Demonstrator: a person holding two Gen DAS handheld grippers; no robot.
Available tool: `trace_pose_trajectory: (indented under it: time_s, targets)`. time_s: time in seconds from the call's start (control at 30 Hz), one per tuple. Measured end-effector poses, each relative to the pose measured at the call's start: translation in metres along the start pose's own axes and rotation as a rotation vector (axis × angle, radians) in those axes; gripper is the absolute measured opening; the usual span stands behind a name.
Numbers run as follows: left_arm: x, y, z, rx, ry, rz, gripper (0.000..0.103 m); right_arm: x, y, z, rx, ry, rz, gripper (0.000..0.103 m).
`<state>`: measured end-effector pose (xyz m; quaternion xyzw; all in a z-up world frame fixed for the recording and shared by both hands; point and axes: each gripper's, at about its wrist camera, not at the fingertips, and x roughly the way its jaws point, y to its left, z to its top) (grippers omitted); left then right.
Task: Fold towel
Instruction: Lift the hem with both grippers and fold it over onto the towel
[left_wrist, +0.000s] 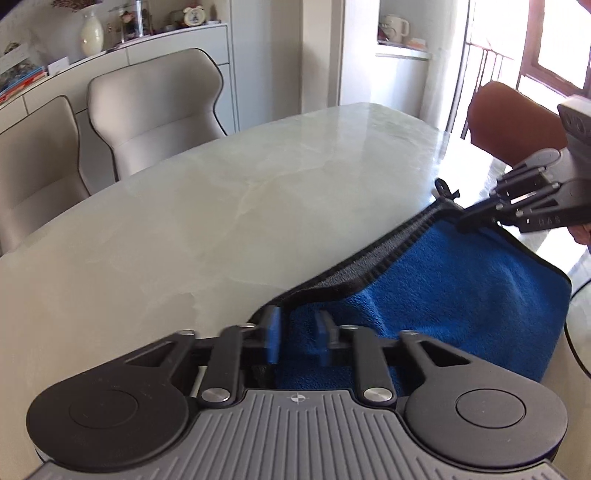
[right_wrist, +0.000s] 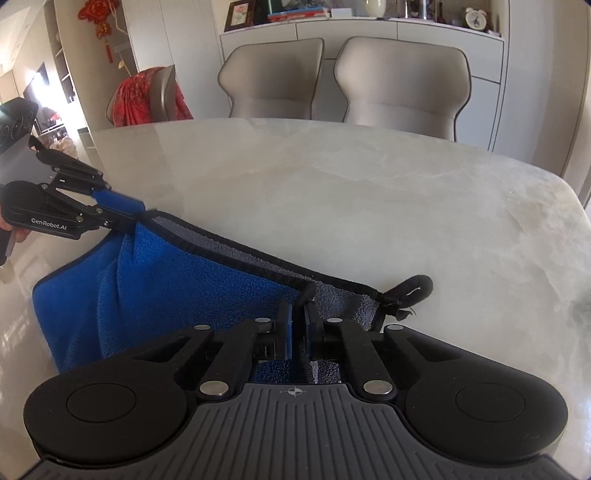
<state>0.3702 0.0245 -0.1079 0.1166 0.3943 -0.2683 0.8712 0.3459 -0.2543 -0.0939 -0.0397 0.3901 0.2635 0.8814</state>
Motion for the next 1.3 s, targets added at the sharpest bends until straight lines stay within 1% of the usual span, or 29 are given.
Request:
trace_pose_trajectory:
  time_s: [0.03, 0.1, 0.2, 0.23, 0.3, 0.37, 0.43, 0.53, 0.6, 0.63, 0.67, 0.7, 0.73, 0.77, 0.83, 0.9, 0.93, 0.97, 1.0, 1.07, 1.13, 1.17, 1.23, 1.3]
  targets:
    - [-0.001, 0.0, -0.001, -0.01, -0.003, -0.001, 0.007, -0.002, -0.001, 0.001, 0.005, -0.01, -0.007, 0.006]
    - [-0.002, 0.004, -0.002, -0.048, -0.013, 0.002, 0.006, -0.007, -0.004, 0.004, 0.018, -0.036, -0.024, 0.005]
    - [-0.005, 0.01, -0.003, -0.083, -0.026, 0.024, 0.005, -0.01, -0.015, 0.008, 0.056, -0.05, -0.049, 0.005]
    - [-0.006, 0.013, -0.003, -0.092, -0.03, 0.042, 0.001, -0.009, -0.018, 0.008, 0.065, -0.049, -0.059, 0.005]
    - [-0.006, 0.018, -0.004, -0.119, -0.033, 0.071, 0.001, -0.007, -0.023, 0.007, 0.081, -0.047, -0.077, 0.005]
    - [-0.006, 0.024, -0.006, -0.153, -0.033, 0.078, 0.001, -0.005, -0.028, 0.004, 0.114, -0.052, -0.077, 0.005]
    - [-0.003, 0.025, -0.008, -0.155, -0.028, 0.081, 0.001, 0.0, -0.03, 0.001, 0.134, -0.05, -0.074, 0.006]
    - [-0.002, 0.023, -0.009, -0.139, -0.031, 0.057, 0.001, 0.006, -0.033, 0.0, 0.176, -0.031, -0.045, 0.01]
    - [-0.003, 0.021, -0.008, -0.13, -0.032, 0.051, 0.004, 0.009, -0.034, 0.001, 0.188, -0.021, -0.027, 0.016]
    - [-0.003, 0.021, -0.008, -0.128, -0.031, 0.05, 0.008, 0.011, -0.034, 0.002, 0.185, -0.017, -0.02, 0.023]
    - [-0.003, 0.022, -0.007, -0.129, -0.028, 0.048, 0.009, 0.012, -0.034, 0.003, 0.181, -0.013, -0.012, 0.027]
    - [-0.002, 0.023, -0.007, -0.136, -0.025, 0.044, 0.009, 0.013, -0.034, 0.004, 0.178, -0.009, -0.005, 0.027]
    - [-0.001, 0.025, -0.006, -0.146, -0.021, 0.039, 0.012, 0.014, -0.034, 0.004, 0.174, -0.005, 0.002, 0.027]
    - [0.0, 0.026, -0.006, -0.152, -0.017, 0.036, 0.016, 0.015, -0.034, 0.005, 0.17, -0.001, 0.01, 0.027]
    - [0.002, 0.026, -0.007, -0.155, -0.009, 0.034, 0.016, 0.017, -0.034, 0.007, 0.163, 0.007, 0.025, 0.027]
    - [0.004, 0.025, -0.009, -0.149, 0.0, 0.037, 0.015, 0.018, -0.032, 0.008, 0.151, 0.009, 0.029, 0.024]
    - [0.006, 0.024, -0.008, -0.145, 0.005, 0.041, 0.014, 0.016, -0.031, 0.008, 0.141, 0.006, 0.025, 0.013]
    - [0.006, 0.023, -0.008, -0.138, 0.004, 0.044, 0.007, 0.015, -0.029, 0.008, 0.132, 0.003, 0.021, 0.007]
    - [0.005, 0.022, -0.007, -0.134, 0.002, 0.05, 0.001, 0.012, -0.029, 0.008, 0.133, -0.01, 0.017, 0.007]
    - [0.003, 0.022, -0.007, -0.134, -0.002, 0.067, 0.001, 0.006, -0.03, 0.009, 0.137, -0.036, 0.007, 0.006]
    - [-0.001, 0.026, -0.006, -0.165, -0.008, 0.092, 0.0, -0.001, -0.03, 0.01, 0.141, -0.063, -0.003, 0.006]
    - [-0.002, 0.028, -0.005, -0.178, -0.014, 0.093, 0.0, -0.004, -0.031, 0.011, 0.143, -0.076, -0.007, 0.006]
    - [-0.009, 0.031, -0.006, -0.195, -0.043, 0.097, 0.0, -0.007, -0.034, 0.012, 0.157, -0.095, -0.02, 0.006]
    - [-0.012, 0.034, -0.006, -0.199, -0.055, 0.115, 0.0, -0.009, -0.038, 0.012, 0.173, -0.11, -0.029, 0.006]
